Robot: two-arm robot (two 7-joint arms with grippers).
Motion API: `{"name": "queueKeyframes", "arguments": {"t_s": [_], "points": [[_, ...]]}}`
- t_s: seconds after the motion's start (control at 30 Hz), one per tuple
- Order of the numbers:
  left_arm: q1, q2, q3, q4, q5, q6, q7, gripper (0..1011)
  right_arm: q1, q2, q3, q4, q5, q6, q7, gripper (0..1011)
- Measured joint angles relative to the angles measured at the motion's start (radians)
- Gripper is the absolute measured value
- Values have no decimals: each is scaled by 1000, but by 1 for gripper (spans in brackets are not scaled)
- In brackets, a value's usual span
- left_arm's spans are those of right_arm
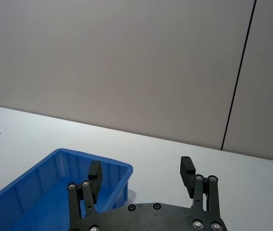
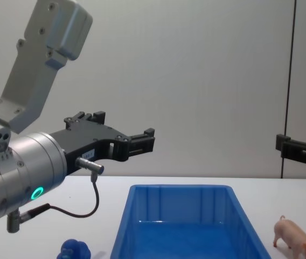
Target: Pick up the two dolls from the table and place them into the box.
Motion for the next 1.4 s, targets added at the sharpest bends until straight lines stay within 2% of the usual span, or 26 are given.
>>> {"name": "queueKeyframes", "arguments": {"t_s": [0.33,0.6,0.93,1.4], "points": [[0,0,0,0,0,0,0,1001,1,1,1,3,0,0,1,1001],[0,0,0,0,0,0,0,1001,16,16,19,36,2,2,20,1001],[0,0,0,0,0,0,0,1001,50,46,51,111,-5,14,65,1001],[0,0,0,0,0,0,0,1001,75,89,83,191,-29,73,149,1001]]}}
